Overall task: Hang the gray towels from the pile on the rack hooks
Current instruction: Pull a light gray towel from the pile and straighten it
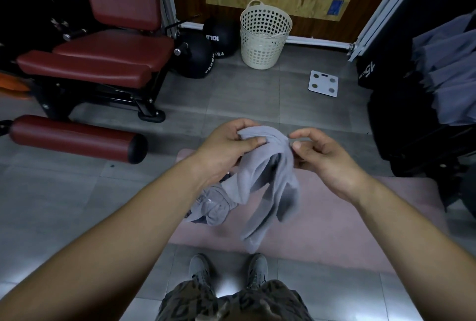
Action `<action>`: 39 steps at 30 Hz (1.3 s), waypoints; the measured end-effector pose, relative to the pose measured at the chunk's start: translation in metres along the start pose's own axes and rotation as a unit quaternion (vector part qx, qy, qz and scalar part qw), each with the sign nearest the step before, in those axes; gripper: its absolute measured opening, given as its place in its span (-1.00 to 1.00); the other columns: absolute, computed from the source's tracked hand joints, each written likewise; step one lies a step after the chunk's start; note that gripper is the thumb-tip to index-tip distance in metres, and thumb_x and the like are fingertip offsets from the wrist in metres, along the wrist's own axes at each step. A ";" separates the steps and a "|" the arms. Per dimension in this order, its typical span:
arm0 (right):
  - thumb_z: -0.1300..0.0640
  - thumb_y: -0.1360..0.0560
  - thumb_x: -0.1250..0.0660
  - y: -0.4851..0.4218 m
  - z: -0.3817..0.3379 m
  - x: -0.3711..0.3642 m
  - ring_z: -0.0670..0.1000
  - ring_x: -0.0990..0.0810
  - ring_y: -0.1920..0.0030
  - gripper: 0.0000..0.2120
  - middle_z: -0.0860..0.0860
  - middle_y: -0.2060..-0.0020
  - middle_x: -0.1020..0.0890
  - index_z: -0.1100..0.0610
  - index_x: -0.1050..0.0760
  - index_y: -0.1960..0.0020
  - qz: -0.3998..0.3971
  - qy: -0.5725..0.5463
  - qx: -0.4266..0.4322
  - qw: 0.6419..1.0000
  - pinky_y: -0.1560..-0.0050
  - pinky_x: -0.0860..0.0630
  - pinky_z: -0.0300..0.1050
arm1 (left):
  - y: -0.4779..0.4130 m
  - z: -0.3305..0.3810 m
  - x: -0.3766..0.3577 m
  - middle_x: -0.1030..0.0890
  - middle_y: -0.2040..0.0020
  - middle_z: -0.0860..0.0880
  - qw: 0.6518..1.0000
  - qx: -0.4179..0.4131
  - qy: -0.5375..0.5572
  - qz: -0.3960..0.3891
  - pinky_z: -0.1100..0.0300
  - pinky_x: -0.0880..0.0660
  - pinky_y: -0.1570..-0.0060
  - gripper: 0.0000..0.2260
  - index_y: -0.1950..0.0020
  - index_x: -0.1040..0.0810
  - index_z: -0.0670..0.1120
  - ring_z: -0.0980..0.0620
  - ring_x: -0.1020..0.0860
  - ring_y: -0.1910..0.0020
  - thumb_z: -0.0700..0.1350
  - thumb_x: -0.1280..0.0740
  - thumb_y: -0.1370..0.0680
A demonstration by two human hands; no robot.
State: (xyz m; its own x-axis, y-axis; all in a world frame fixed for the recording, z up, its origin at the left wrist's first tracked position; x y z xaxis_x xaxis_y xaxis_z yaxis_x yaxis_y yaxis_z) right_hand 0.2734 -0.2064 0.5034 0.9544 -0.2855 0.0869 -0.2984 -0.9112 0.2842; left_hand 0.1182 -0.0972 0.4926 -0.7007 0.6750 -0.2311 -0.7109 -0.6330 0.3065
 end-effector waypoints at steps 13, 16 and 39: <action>0.28 -0.48 -0.49 -0.003 -0.010 -0.017 0.12 -0.59 0.13 -0.86 0.14 0.18 -0.63 0.18 -0.53 0.05 0.034 0.020 0.054 0.998 -0.09 -0.56 0.25 | -0.002 0.024 -0.019 -0.73 0.10 -0.09 0.974 -0.106 -0.201 0.021 -0.05 -0.59 -0.10 -0.93 0.09 -0.70 -0.12 -0.10 -0.68 0.02 -0.14 -0.46 -0.53; 0.33 -0.51 -0.43 -0.005 -0.010 -0.021 0.12 -0.57 0.17 -0.90 0.24 0.22 -0.60 0.25 -0.51 0.05 0.041 0.018 0.058 0.997 -0.02 -0.56 0.12 | -0.004 0.025 -0.018 -0.70 0.16 -0.09 0.975 -0.118 -0.188 0.024 0.02 -0.57 0.01 -0.87 0.18 -0.67 -0.12 0.00 -0.63 0.16 -0.13 -0.43 -0.55; 0.08 -0.57 -0.40 -0.006 0.002 -0.020 -0.05 -0.24 0.39 -0.68 0.01 0.42 -0.32 0.19 -0.39 0.26 -0.037 0.108 0.059 0.992 0.42 -0.20 -0.25 | -0.001 0.040 0.000 -0.43 0.24 -0.15 0.980 -0.118 -0.153 0.046 0.17 -0.35 0.25 -0.62 0.12 -0.47 -0.49 -0.01 -0.39 0.23 -0.16 -0.45 -0.54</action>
State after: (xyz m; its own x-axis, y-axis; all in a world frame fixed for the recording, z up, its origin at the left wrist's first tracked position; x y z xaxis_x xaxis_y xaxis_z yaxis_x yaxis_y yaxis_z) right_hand 0.2559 -0.1956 0.4985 0.9480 -0.1575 0.2767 -0.2135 -0.9592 0.1853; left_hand 0.1209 -0.0816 0.5292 -0.7370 0.6703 0.0866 -0.6653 -0.7421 0.0822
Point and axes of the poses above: each hand's wrist, its own y-axis away from the middle knuckle, its own x-axis out of the back of the hand, z = x × y, the point moved 6 cm from there along -y, towards the middle knuckle
